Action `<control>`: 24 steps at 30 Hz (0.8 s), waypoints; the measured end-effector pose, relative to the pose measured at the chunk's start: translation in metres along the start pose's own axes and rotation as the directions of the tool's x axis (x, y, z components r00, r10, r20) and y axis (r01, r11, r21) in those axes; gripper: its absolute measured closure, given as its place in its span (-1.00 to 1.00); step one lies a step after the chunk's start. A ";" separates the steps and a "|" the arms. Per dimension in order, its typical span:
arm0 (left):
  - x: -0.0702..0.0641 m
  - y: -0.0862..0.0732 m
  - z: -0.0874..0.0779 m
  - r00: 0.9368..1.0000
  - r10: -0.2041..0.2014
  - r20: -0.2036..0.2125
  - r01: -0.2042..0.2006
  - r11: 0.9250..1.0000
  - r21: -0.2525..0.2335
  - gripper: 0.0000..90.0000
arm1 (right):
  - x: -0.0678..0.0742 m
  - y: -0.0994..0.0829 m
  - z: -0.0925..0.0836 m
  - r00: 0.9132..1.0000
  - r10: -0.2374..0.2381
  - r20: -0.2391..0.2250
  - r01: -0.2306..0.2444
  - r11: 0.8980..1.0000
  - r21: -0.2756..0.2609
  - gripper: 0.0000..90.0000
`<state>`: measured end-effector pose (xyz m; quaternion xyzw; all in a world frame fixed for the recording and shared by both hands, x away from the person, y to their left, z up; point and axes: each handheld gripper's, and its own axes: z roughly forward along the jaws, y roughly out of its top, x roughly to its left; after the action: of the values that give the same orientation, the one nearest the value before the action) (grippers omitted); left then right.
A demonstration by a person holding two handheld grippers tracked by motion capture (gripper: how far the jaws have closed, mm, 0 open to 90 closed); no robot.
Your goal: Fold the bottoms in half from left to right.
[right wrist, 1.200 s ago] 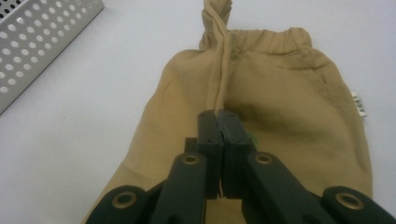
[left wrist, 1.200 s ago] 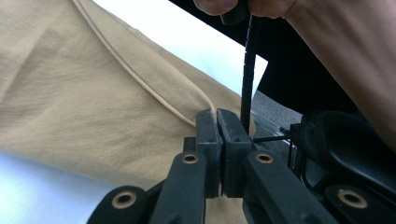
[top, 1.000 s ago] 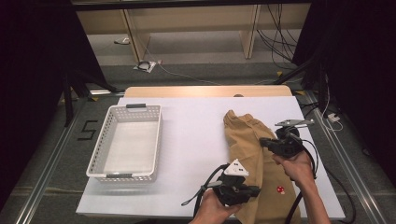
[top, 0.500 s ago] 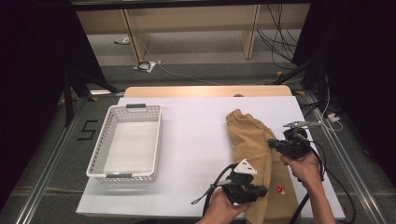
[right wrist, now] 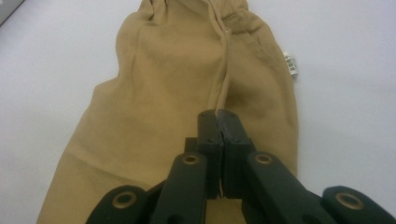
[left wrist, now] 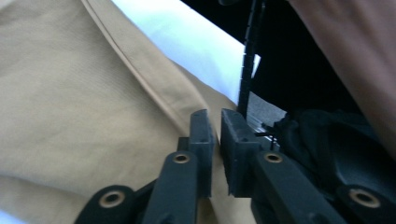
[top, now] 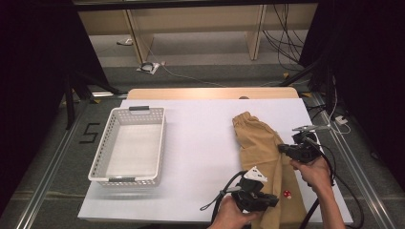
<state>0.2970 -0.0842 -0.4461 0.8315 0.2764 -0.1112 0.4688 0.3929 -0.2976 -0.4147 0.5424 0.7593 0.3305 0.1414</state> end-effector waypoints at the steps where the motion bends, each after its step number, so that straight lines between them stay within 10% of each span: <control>1: 0.001 0.000 -0.001 1.000 0.002 0.000 -0.002 1.000 0.002 0.80 | -0.001 0.000 0.000 1.000 0.002 0.000 -0.002 1.000 0.001 0.98; 11: 0.028 0.000 -0.030 0.998 -0.014 -0.067 0.011 0.999 -0.037 0.47 | -0.009 -0.003 0.001 1.000 0.017 0.003 -0.017 1.000 0.008 0.98; 17: 0.052 -0.003 -0.046 0.980 -0.058 -0.191 0.054 0.998 -0.029 0.00 | -0.013 -0.004 0.000 1.000 0.014 0.013 -0.014 1.000 0.006 0.98; 24: 0.066 -0.005 -0.052 0.965 -0.100 -0.241 0.091 0.995 -0.049 -0.32 | -0.020 -0.007 0.002 0.999 0.029 0.025 -0.029 0.999 0.012 0.98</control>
<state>0.3445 -0.0155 -0.4508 0.8157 0.3735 -0.0256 0.4410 0.3964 -0.3164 -0.4238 0.5583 0.7517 0.3208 0.1426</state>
